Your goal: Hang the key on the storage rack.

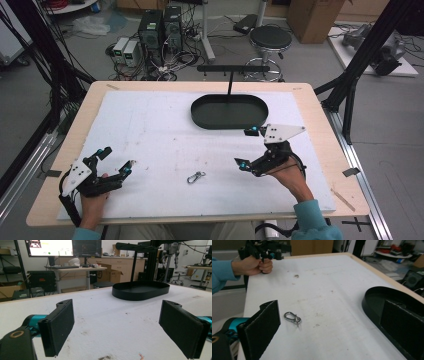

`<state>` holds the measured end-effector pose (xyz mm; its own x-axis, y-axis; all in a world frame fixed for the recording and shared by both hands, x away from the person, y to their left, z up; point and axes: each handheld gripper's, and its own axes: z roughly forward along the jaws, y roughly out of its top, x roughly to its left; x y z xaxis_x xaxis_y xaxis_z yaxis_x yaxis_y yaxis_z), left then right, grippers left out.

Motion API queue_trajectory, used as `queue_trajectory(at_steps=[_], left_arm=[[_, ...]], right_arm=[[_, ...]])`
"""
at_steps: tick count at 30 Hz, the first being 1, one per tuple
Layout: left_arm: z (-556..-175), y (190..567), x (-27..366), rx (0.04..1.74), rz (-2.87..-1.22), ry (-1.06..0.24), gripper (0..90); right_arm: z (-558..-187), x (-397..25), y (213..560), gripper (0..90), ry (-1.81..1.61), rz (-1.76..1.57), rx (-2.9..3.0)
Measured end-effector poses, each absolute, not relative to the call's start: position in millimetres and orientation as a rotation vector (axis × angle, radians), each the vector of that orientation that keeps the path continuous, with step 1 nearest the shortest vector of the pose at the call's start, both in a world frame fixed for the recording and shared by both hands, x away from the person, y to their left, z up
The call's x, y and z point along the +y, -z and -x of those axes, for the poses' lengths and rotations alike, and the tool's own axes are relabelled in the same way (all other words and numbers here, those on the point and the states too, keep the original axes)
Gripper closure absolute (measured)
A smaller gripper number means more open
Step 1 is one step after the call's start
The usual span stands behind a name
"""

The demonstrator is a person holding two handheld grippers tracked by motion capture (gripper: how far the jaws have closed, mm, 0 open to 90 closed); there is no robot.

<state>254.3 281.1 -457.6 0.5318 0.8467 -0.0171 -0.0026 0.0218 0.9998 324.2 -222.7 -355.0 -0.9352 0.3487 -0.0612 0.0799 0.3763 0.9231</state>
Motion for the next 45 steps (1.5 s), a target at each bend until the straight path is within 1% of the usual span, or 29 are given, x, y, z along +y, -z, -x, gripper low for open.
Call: queue_trajectory(at_steps=[14,21,23,45], left_arm=[[-254,458,281,0.789,-1.405,-0.779,13.3],[-254,458,281,0.790,-1.404,-0.778,13.3],[-254,458,281,0.790,-1.405,-0.778,13.3],[-254,458,281,0.794,-1.400,-0.776,13.3]], right_arm=[[-337,-175,364,2.7,-1.470,-0.251,2.603],[-340,-161,369,2.7,-1.401,-0.222,2.686],[-341,-156,371,4.8,-1.383,-0.206,2.725],[-348,-111,394,5.3,-1.151,-0.129,2.878]])
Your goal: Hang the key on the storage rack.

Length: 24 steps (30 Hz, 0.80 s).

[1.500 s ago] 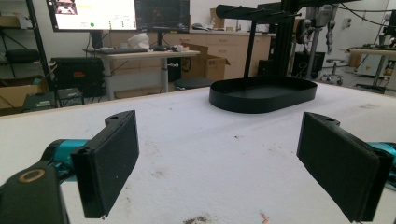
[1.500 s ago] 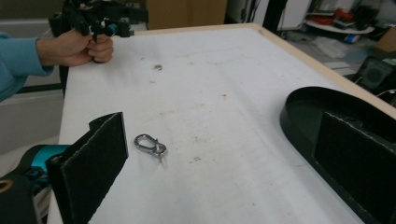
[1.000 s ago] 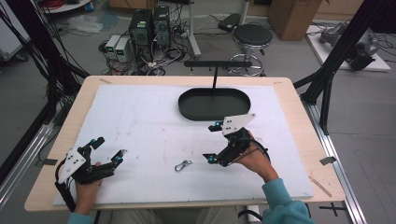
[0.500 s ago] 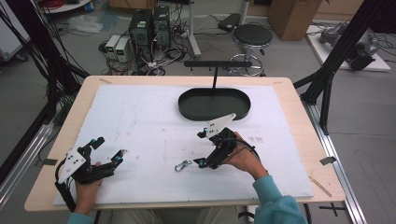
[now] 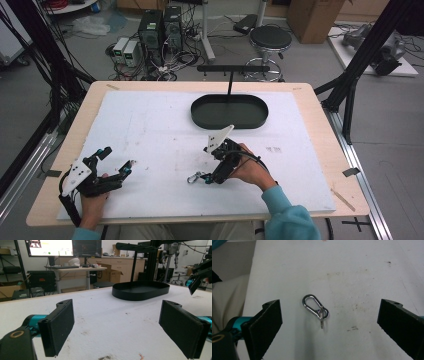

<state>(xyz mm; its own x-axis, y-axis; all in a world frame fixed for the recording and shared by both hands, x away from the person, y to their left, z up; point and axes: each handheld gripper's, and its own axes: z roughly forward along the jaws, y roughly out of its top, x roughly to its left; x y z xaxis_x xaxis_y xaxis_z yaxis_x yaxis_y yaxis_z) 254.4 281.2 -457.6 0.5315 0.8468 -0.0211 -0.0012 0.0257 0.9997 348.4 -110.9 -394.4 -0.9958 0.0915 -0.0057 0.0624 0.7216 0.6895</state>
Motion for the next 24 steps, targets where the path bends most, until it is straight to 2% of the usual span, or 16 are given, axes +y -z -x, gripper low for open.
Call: queue_trajectory(at_steps=[15,17,23,24], left_arm=[[-254,458,281,0.791,-1.402,-0.778,13.3],[-254,458,281,0.790,-1.404,-0.778,13.3],[-254,458,281,0.790,-1.403,-0.778,13.3],[-254,458,281,0.790,-1.404,-0.778,13.3]], right_arm=[[-351,-98,409,8.3,-0.975,-0.102,2.967],[-351,-96,410,18.3,-0.950,-0.065,2.994],[-351,-94,413,20.8,-0.932,-0.059,3.013],[-352,-94,413,24.9,-0.919,-0.057,3.024]])
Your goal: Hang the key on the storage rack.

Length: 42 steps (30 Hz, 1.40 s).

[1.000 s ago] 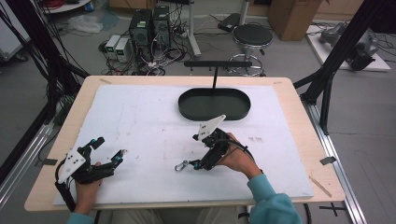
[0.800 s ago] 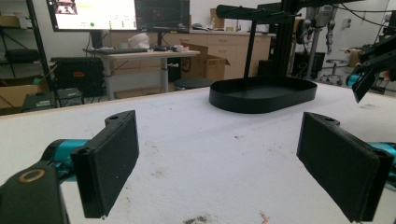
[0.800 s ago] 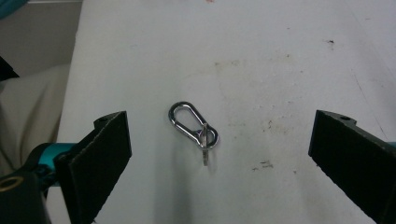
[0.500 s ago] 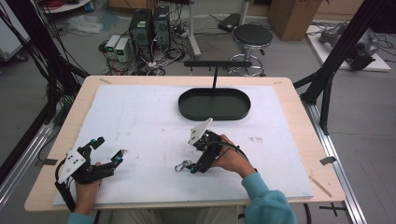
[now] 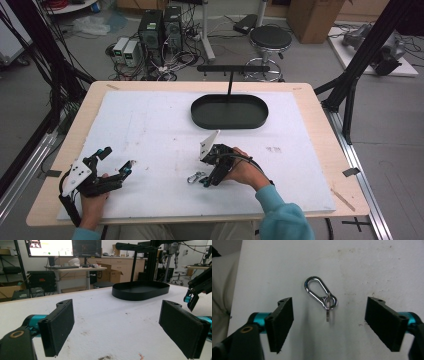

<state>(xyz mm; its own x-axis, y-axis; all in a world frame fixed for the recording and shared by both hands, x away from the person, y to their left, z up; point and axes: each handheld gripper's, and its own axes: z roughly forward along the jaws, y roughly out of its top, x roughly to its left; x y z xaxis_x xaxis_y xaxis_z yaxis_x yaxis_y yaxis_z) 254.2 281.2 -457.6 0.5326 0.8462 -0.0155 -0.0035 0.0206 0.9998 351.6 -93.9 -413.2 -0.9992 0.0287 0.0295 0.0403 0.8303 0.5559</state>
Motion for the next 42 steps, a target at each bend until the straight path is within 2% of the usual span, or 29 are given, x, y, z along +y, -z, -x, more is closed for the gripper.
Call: queue_trajectory(at_steps=[5,12,13,14,17,22,30,42], left_arm=[[-254.2,457.6,281.2,0.789,-1.404,-0.779,13.3],[-254.2,457.6,281.2,0.789,-1.404,-0.779,13.3],[-254.2,457.6,281.1,0.789,-1.404,-0.780,13.3],[-254.2,457.6,281.1,0.789,-1.404,-0.780,13.3],[-254.1,457.5,281.2,0.789,-1.405,-0.779,13.3],[-254.1,457.6,281.2,0.789,-1.405,-0.779,13.3],[-254.1,457.5,281.2,0.790,-1.405,-0.779,13.3],[-254.3,457.6,281.2,0.791,-1.402,-0.778,13.3]], right_arm=[[-352.2,-93.1,414.3,31.2,0.883,0.046,-2.996],[-354.0,-93.7,414.8,51.1,0.828,0.076,-3.006],[-354.6,-94.0,414.8,56.0,0.815,0.084,-2.991],[-354.6,-94.0,414.8,56.0,0.815,0.084,-2.991],[-354.6,-93.8,414.4,65.1,0.822,0.074,-2.988],[-353.0,-92.4,413.8,73.6,0.806,0.062,-2.990],[-353.1,-91.9,412.8,81.1,0.805,0.060,-3.004],[-354.2,-91.1,411.1,87.3,0.820,0.060,-2.995]])
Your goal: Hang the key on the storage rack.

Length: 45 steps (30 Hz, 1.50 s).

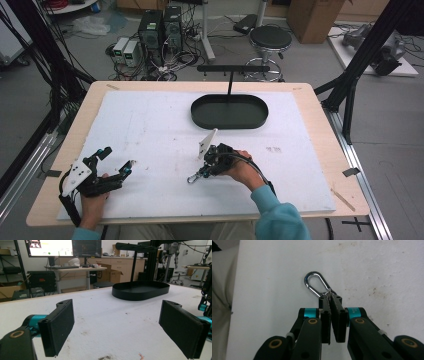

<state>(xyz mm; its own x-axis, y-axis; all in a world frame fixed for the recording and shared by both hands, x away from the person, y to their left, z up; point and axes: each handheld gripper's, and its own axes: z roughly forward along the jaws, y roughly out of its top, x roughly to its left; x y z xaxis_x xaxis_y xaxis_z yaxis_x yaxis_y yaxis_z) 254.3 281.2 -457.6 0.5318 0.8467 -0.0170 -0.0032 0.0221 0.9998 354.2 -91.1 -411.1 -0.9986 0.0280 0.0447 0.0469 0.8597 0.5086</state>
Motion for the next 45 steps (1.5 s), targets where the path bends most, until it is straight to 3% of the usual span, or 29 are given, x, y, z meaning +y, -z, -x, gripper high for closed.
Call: queue_trajectory(at_steps=[19,45], left_arm=[[-254,458,281,0.791,-1.402,-0.778,13.3],[-254,458,281,0.793,-1.402,-0.778,13.3]], right_arm=[[-358,-93,405,89.3,0.860,0.236,-2.887],[-389,-152,331,89.2,1.350,0.468,-2.813]])
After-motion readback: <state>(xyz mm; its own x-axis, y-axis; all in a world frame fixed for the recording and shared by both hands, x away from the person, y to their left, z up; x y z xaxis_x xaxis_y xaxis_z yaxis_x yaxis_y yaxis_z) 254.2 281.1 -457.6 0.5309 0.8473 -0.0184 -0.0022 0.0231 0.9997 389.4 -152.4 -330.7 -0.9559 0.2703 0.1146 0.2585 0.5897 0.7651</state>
